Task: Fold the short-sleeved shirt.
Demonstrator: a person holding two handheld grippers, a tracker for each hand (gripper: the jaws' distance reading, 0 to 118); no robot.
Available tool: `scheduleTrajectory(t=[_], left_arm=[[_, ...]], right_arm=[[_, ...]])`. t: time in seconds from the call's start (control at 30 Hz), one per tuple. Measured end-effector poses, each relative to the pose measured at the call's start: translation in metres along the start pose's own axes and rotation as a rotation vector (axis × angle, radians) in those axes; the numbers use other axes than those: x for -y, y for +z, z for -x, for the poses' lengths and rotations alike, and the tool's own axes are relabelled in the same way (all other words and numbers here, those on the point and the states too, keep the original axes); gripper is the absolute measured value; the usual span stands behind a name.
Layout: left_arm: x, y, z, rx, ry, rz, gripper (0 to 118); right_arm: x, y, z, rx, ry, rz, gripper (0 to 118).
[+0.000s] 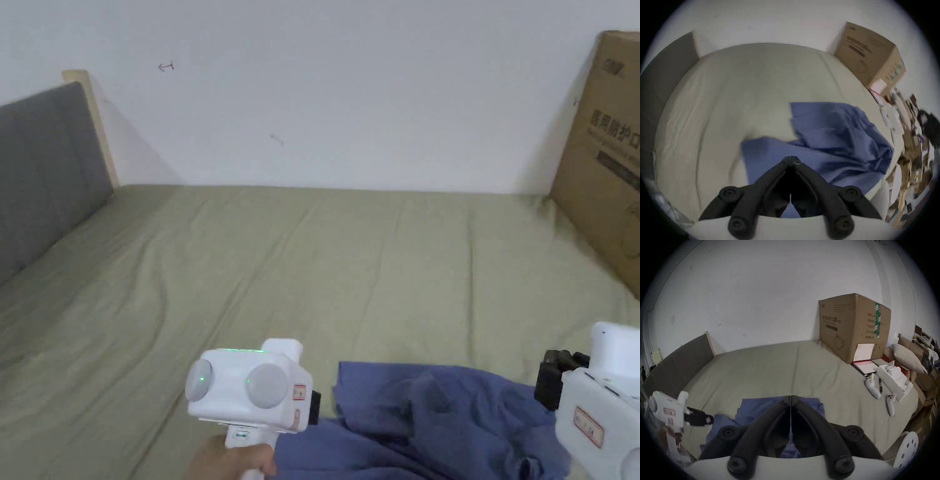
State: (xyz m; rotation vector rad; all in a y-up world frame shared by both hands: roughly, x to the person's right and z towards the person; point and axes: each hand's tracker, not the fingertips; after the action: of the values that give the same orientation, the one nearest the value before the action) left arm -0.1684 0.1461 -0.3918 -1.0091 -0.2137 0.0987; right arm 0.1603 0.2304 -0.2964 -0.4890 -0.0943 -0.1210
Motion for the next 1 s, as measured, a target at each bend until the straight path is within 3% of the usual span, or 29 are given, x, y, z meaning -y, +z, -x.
scheduleTrajectory(t=[0.03, 0.13, 0.17, 0.23, 0.3, 0.37, 0.43, 0.47, 0.5, 0.53, 0.57, 0.6, 0.77, 0.83, 0.87, 0.93, 0.97, 1.0], left_arm=[[-0.005, -0.001, 0.013, -0.002, 0.036, -0.014, 9], [-0.028, -0.020, 0.045, 0.010, 0.106, 0.023, 100], [-0.034, -0.037, 0.052, 0.018, 0.102, 0.052, 108], [-0.039, -0.064, 0.062, -0.044, 0.135, 0.105, 93], [-0.039, -0.089, 0.064, -0.071, 0.153, 0.160, 69], [-0.030, -0.112, 0.066, -0.083, 0.147, 0.226, 67], [-0.021, -0.111, 0.050, -0.145, 0.039, 0.155, 66], [-0.021, -0.107, 0.042, -0.187, -0.019, 0.166, 61], [-0.022, -0.103, 0.037, -0.221, -0.027, 0.159, 51], [-0.023, -0.101, 0.029, -0.239, -0.020, 0.157, 34], [-0.022, -0.099, 0.026, -0.273, -0.025, 0.147, 10], [-0.021, -0.097, 0.026, -0.295, -0.032, 0.139, 3], [-0.027, -0.078, 0.033, -0.202, 0.019, 0.134, 3], [-0.034, -0.064, 0.033, -0.172, 0.050, 0.108, 3], [-0.037, -0.057, 0.034, -0.144, 0.040, 0.086, 3], [-0.041, -0.043, 0.030, -0.144, 0.027, 0.064, 3], [-0.043, -0.039, 0.030, -0.137, 0.016, 0.054, 3], [-0.043, -0.036, 0.031, -0.130, 0.016, 0.044, 3]], right_arm=[[0.001, -0.004, 0.003, -0.006, 0.003, 0.004, 2], [0.004, -0.019, 0.009, -0.017, 0.016, 0.021, 2], [0.005, -0.024, 0.010, -0.018, 0.018, 0.029, 2], [0.008, -0.033, 0.011, -0.021, 0.018, 0.051, 2], [0.012, -0.043, 0.010, -0.023, 0.018, 0.078, 2], [0.017, -0.050, 0.010, -0.017, 0.024, 0.104, 2], [0.020, -0.057, 0.007, -0.014, 0.028, 0.122, 2], [0.023, -0.059, 0.007, -0.010, 0.026, 0.128, 2], [0.025, -0.062, 0.005, -0.008, 0.021, 0.138, 2], [0.025, -0.065, 0.004, -0.008, 0.013, 0.148, 2], [0.025, -0.067, 0.002, -0.011, 0.007, 0.156, 2], [0.026, -0.067, 0.002, -0.019, 0.004, 0.164, 2], [0.010, -0.079, -0.001, -0.096, 0.031, 0.193, 2], [-0.001, -0.092, 0.000, -0.159, -0.002, 0.200, 4], [-0.009, -0.103, 0.002, -0.203, -0.004, 0.242, 22], [-0.021, -0.131, 0.009, -0.269, 0.006, 0.358, 80], [-0.021, -0.147, 0.016, -0.300, 0.032, 0.398, 91], [-0.022, -0.162, 0.025, -0.280, 0.053, 0.392, 91]])
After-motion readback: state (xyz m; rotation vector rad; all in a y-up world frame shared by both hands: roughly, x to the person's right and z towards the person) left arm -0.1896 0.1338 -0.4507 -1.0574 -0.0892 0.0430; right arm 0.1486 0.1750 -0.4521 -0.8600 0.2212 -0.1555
